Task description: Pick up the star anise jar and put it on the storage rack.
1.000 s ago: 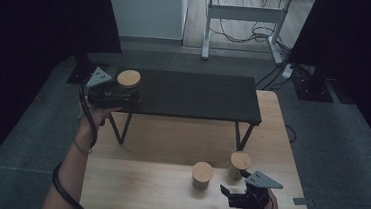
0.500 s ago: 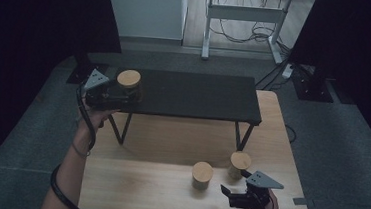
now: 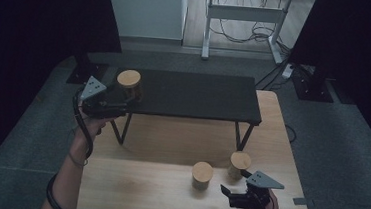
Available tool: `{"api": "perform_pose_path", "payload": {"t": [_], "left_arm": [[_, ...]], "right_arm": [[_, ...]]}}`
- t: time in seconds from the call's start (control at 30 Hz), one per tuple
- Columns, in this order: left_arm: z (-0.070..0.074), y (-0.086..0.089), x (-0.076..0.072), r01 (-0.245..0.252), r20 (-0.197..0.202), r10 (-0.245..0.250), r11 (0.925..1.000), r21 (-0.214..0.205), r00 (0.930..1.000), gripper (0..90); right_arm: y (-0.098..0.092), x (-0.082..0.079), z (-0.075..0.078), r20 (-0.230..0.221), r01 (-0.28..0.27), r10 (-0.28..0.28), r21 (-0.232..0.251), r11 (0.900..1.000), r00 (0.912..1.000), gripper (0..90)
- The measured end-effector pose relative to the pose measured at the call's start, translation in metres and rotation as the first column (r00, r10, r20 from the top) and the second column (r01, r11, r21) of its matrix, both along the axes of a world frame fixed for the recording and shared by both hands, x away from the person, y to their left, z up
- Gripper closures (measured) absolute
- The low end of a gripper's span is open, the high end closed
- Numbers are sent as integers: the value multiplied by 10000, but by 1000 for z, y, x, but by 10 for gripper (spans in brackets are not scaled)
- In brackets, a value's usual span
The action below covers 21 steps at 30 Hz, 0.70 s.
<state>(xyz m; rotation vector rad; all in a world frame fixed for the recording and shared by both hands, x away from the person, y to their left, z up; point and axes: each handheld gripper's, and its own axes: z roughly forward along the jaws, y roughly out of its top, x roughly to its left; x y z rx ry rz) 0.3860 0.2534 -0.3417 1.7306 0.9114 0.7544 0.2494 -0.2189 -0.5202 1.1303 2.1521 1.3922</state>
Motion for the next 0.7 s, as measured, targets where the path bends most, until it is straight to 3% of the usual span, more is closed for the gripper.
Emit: {"api": "perform_pose_path", "payload": {"t": [0.33,0.7], "left_arm": [[-10,6,-23,-90,84,93,9993,-353,9999,117],[-36,-6,-60,687,245,-673,9958,-610,9974,120]], "right_arm": [[-1,-1,4,109,66,-66,34,10000,9999,48],[-4,-2,4,136,77,-77,19,10000,9999,48]]}}
